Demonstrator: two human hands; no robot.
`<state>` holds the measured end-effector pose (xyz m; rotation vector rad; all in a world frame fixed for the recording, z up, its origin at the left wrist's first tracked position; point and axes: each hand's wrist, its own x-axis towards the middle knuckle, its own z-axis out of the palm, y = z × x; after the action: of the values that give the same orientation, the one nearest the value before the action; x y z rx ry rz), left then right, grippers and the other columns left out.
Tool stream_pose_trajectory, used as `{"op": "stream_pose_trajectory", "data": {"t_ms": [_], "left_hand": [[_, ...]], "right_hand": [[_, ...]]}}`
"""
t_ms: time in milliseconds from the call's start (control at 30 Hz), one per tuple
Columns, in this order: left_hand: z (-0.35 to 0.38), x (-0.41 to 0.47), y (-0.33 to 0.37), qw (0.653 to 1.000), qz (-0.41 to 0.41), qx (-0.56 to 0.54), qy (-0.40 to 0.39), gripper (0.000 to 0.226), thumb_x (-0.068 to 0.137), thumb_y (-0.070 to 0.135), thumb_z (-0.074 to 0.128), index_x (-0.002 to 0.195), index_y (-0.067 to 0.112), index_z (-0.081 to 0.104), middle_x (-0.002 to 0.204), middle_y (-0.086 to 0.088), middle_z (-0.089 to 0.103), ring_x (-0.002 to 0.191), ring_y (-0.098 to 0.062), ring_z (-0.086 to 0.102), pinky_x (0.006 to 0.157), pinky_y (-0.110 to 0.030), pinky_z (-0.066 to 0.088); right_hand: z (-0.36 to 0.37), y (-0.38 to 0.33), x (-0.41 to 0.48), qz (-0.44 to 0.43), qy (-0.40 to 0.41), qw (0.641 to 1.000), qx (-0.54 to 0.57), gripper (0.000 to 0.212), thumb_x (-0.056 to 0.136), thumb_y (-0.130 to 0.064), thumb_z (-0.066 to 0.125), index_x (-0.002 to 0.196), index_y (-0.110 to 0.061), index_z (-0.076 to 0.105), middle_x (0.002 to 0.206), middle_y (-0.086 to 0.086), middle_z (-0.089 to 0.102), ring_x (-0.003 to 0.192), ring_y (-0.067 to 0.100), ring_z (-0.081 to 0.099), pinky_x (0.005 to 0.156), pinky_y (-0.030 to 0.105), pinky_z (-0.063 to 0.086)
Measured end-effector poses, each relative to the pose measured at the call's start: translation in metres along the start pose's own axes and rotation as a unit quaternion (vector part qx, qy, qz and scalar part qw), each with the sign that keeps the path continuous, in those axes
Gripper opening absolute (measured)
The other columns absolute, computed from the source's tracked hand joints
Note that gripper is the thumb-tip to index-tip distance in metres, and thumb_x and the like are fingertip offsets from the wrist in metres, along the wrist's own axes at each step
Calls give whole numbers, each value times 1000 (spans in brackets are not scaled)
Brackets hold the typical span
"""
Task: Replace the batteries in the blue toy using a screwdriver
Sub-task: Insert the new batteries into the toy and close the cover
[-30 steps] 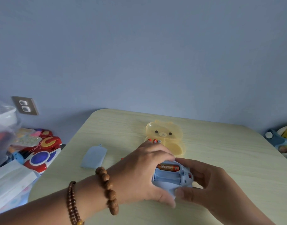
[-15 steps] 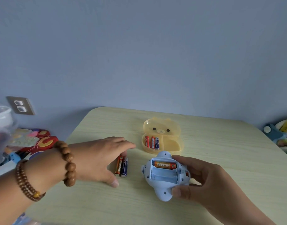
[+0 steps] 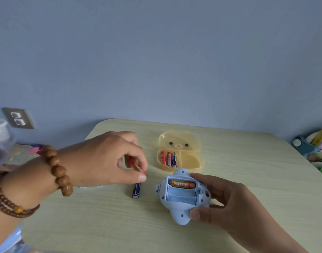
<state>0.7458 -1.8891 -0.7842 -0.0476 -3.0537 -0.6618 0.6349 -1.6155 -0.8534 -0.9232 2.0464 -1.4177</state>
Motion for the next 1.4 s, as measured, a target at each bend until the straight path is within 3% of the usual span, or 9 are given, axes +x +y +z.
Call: {"op": "stream_pose_trajectory", "data": {"t_ms": [167,333,533,667,767,900,1200,1400], "left_hand": [[36,18,28,990,99,-8,99,15,82,43,77,88,29,72,86,13,57,70,-1,53,65,-8,36],[58,23,45,987,74,55,131,29,82,59,68,97,33,68,92,13,58,77,-7,52,69,-26,46],[67,25,56,987,59,79,129,35,77,63,70,99,36,69,90,15,48,84,2,35,67,-24,41],[71,31,57,987,70,73,128,30,72,54,79,89,33,67,79,16,46,78,0,38,59,-15,29],[70,34,55,989,67,56,120,32,69,48,84,82,31,61,75,17,47,72,-1,43,60,-14,31],[72,33,52,988,70,50,127,29,70,53,81,82,31,67,75,19,43,69,13,40,56,-12,26],[83,33,49,980,87,-10,179,32,64,50,85,70,25,66,71,10,55,69,-4,49,56,-33,50],[73,33,49,985,61,-79,144,32,66,53,85,77,25,74,75,11,60,70,-3,60,58,-12,40]], "right_hand": [[1,1,1,11,1,1000,-6,65,62,-9,91,118,-32,70,104,-9,79,101,6,73,81,17,56],[0,1,0,16,7,1000,-14,66,62,-8,92,119,-32,68,101,-9,79,98,6,74,79,14,55],[2,0,1,13,16,1000,-20,64,62,-6,91,114,-37,70,97,-10,80,95,5,74,77,13,56],[2,1,0,18,16,1000,-13,65,63,-6,91,118,-35,69,99,-8,80,96,8,75,82,20,58],[2,1,1,22,15,1000,-4,65,64,-6,90,119,-34,69,100,-7,80,96,9,75,86,26,59],[2,2,1,21,13,1000,3,64,65,-3,89,117,-35,70,100,-7,80,97,10,75,85,25,59],[3,3,0,29,22,999,12,65,65,-2,89,118,-35,69,102,-7,79,98,11,74,88,32,58],[2,2,0,28,20,999,8,63,64,-3,89,113,-37,70,98,-10,80,96,7,75,80,18,57]]}}
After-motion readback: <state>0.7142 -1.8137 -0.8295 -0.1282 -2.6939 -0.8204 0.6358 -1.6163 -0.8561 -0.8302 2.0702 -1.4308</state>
